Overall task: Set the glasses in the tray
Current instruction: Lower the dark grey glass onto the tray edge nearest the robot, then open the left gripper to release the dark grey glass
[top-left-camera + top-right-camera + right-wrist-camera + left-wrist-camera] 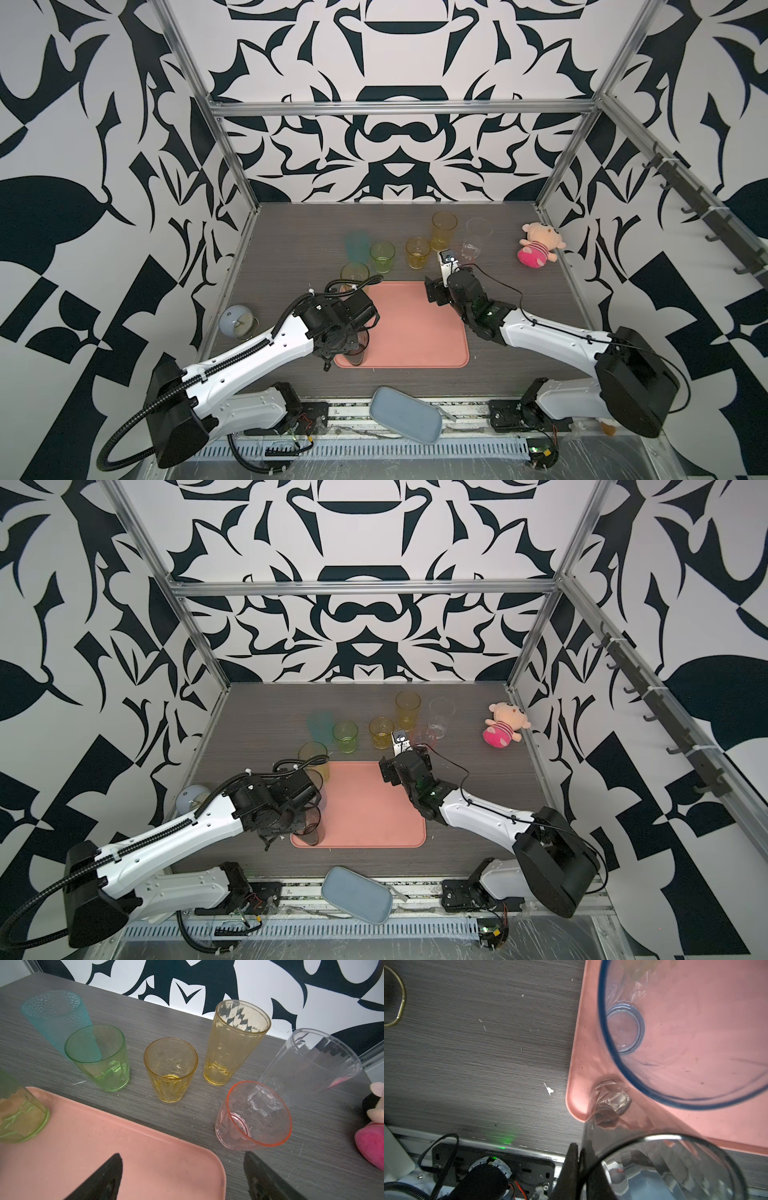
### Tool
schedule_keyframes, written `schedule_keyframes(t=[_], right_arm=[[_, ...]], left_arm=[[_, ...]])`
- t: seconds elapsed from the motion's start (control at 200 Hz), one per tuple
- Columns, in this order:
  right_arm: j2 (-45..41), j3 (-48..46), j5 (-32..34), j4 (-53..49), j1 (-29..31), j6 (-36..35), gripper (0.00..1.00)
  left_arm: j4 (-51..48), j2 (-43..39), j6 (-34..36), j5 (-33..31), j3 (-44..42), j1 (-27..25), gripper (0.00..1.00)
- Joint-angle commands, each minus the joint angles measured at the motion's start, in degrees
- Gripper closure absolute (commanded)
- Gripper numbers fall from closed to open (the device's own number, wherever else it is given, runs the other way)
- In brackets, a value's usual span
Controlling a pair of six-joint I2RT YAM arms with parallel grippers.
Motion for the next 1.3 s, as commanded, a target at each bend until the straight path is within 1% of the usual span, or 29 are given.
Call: schedule_keyframes(t=[0.0,0.225,0.33,0.39,0.62,0.78,0.95,1.105,1.185,1.295], right_arm=[[0.25,2.45,0.46,1.00,0.21,0.92,0.06],[0.22,2.45,0.44,0.83,0.21,0.90,0.06],[0.25,2.45,0.40,0.92,0.21,0.89,0.06],[0.19,2.46,0.41,0.83,0.21,0.91,0.06],[-0.54,2.20,0.71,0.67,0.21,0.86,0.06],[-1.28,1.86,1.25,0.65,0.21,1.14,0.06],[-2.30,1.30,0.91,0.77,0.23,1.28,0.06],[-5.11,1.41,1.32,-1.71,0.21,1.94,0.07],[-6.37,2.48,1.70,-3.81,0.21,3.31,0.07],[-6.88,6.75,2.60,-11.78,0.20,6.90,0.08]], left_arm=[[-3.05,0.16,-0.24,-1.25,1.37,-0.11,0.80],[-4.67,-0.17,0.32,-2.24,3.69,-0.10,0.65],[-5.18,-0.23,1.09,-2.31,5.01,-0.06,0.55],[-5.41,-0.23,1.53,-2.32,5.59,-0.09,0.51],[-7.64,0.48,3.27,-3.83,9.78,-0.13,0.42],[-7.95,0.85,6.05,-5.78,12.71,0.11,0.38],[-6.65,0.77,8.96,-7.00,14.64,2.33,0.29],[-4.05,-1.18,11.99,-7.40,13.54,4.22,0.27],[-2.37,-2.82,14.58,-7.83,12.65,6.27,0.25],[-1.82,-5.27,17.05,-10.54,12.11,9.33,0.20]])
